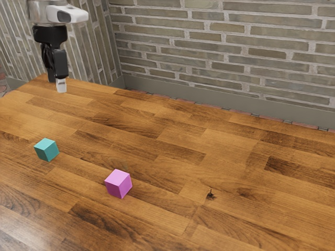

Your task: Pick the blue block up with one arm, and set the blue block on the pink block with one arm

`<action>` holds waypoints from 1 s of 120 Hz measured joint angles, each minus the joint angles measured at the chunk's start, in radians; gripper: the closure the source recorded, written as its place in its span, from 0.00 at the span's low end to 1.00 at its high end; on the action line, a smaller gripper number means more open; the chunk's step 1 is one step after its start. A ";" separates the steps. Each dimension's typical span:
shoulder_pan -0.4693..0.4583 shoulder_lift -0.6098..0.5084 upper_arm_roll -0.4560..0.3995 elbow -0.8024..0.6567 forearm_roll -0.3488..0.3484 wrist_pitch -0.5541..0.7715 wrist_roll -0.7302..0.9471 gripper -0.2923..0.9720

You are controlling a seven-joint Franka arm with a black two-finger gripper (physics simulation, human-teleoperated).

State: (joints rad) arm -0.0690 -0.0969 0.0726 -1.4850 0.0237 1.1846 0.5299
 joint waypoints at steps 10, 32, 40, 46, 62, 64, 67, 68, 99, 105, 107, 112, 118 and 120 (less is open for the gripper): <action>-0.006 -0.014 -0.011 -0.005 -0.003 0.071 0.055 0.23; 0.055 -0.143 -0.013 -0.300 0.025 0.161 0.176 0.23; 0.132 -0.230 -0.011 -0.508 0.074 0.260 0.269 0.23; 0.180 -0.253 0.009 -0.612 0.096 0.346 0.350 0.23; 0.248 -0.240 0.102 -0.680 0.125 0.503 0.556 0.23; 0.258 -0.233 0.112 -0.682 0.126 0.516 0.579 0.23; 0.266 -0.217 0.125 -0.683 0.129 0.536 0.614 0.23; 0.267 -0.210 0.128 -0.683 0.130 0.542 0.626 0.23; 0.340 -0.005 0.157 -0.652 0.123 0.788 0.996 0.23; 0.361 0.046 0.157 -0.649 0.107 0.846 1.054 0.23; 0.367 0.062 0.157 -0.647 0.101 0.864 1.072 0.23; 0.383 0.094 0.157 -0.640 0.087 0.907 1.116 0.23; 0.402 0.147 0.157 -0.610 0.068 0.948 1.164 0.23; 0.406 0.163 0.156 -0.601 0.062 0.960 1.179 0.23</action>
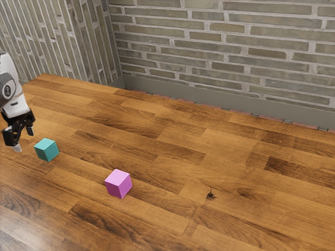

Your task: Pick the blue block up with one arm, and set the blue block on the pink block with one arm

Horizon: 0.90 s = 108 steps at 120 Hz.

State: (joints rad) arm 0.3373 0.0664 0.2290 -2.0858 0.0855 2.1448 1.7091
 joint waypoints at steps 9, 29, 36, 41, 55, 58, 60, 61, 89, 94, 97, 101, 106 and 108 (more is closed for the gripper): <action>0.004 0.057 0.000 0.034 -0.035 0.042 0.063 0.23; 0.001 0.172 -0.001 0.135 -0.100 0.095 0.179 0.23; 0.005 0.199 -0.001 0.155 -0.119 0.105 0.212 0.23; 0.014 0.220 -0.001 0.171 -0.132 0.111 0.234 0.23; 0.022 0.274 -0.003 0.207 -0.166 0.122 0.289 0.23; 0.023 0.284 -0.003 0.215 -0.172 0.124 0.299 0.23; 0.023 0.293 -0.004 0.223 -0.175 0.125 0.306 0.23; 0.023 0.298 -0.004 0.226 -0.177 0.125 0.309 0.23; 0.044 0.382 -0.006 0.287 -0.209 0.133 0.388 0.23; 0.049 0.395 -0.007 0.297 -0.232 0.133 0.403 0.23; 0.051 0.404 -0.007 0.305 -0.243 0.134 0.412 0.23; 0.053 0.418 -0.007 0.317 -0.254 0.134 0.423 0.23; 0.055 0.431 -0.007 0.329 -0.265 0.134 0.436 0.23; 0.056 0.435 -0.007 0.334 -0.268 0.134 0.442 0.23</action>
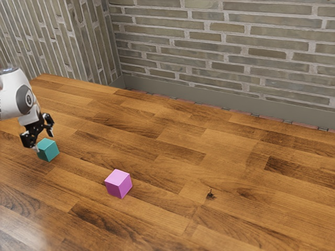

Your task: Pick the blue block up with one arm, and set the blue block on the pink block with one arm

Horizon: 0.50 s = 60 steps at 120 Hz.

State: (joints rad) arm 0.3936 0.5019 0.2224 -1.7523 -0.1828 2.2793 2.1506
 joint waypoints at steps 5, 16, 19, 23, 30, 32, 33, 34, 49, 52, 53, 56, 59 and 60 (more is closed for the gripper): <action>0.001 0.009 0.000 0.008 -0.007 0.000 0.012 0.23; 0.006 0.022 -0.001 0.019 -0.016 0.001 0.036 0.23; 0.007 0.024 -0.002 0.020 -0.018 0.001 0.042 0.23; 0.007 0.029 -0.002 0.021 -0.021 0.001 0.049 0.23; 0.008 0.036 -0.003 0.021 -0.027 0.001 0.062 0.23; 0.009 0.038 -0.003 0.022 -0.029 0.001 0.065 0.23; 0.009 0.040 -0.003 0.024 -0.029 0.001 0.067 0.23; 0.009 0.041 -0.003 0.025 -0.030 0.001 0.069 0.23; 0.020 0.064 -0.004 0.039 -0.040 0.001 0.092 0.23; 0.021 0.066 -0.004 0.040 -0.043 0.001 0.096 0.23; 0.021 0.067 -0.004 0.040 -0.045 0.001 0.098 0.23; 0.022 0.070 -0.003 0.041 -0.049 0.001 0.102 0.23; 0.023 0.074 -0.004 0.041 -0.052 0.001 0.106 0.23; 0.023 0.075 -0.004 0.041 -0.053 0.001 0.107 0.23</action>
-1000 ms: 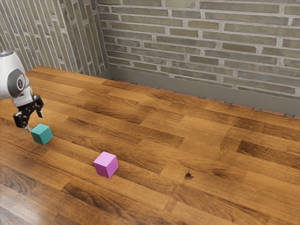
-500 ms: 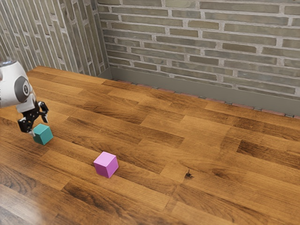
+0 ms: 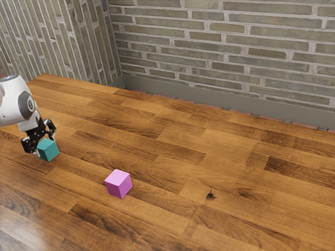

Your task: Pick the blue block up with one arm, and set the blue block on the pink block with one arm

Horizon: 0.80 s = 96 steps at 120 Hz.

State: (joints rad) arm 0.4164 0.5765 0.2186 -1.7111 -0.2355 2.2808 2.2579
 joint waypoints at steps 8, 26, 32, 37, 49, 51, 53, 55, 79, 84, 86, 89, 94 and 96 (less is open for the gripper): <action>0.001 0.004 -0.001 0.000 -0.006 0.000 0.010 0.23; 0.008 0.006 -0.001 0.000 -0.020 0.000 0.028 0.39; 0.011 0.004 -0.002 0.000 -0.025 0.000 0.033 0.44; 0.010 -0.010 -0.006 -0.002 -0.028 -0.002 0.037 0.47; 0.007 -0.129 -0.017 -0.051 -0.030 -0.028 0.042 0.50; 0.008 -0.163 -0.020 -0.072 -0.030 -0.035 0.042 0.50; 0.007 -0.197 -0.026 -0.094 -0.030 -0.042 0.042 0.50; 0.006 -0.229 -0.031 -0.116 -0.031 -0.049 0.041 0.50; -0.006 -0.530 -0.243 -0.258 0.124 -0.190 -0.048 0.50; -0.021 -0.546 -0.282 -0.268 0.145 -0.214 -0.075 0.50; -0.027 -0.548 -0.296 -0.270 0.152 -0.222 -0.085 0.50; -0.038 -0.549 -0.314 -0.273 0.160 -0.232 -0.100 0.50; -0.060 -0.548 -0.339 -0.275 0.170 -0.248 -0.129 0.50; -0.070 -0.547 -0.346 -0.275 0.172 -0.253 -0.141 0.50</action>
State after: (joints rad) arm 0.3460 0.0297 -0.1272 -1.9866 -0.0635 2.0276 2.1173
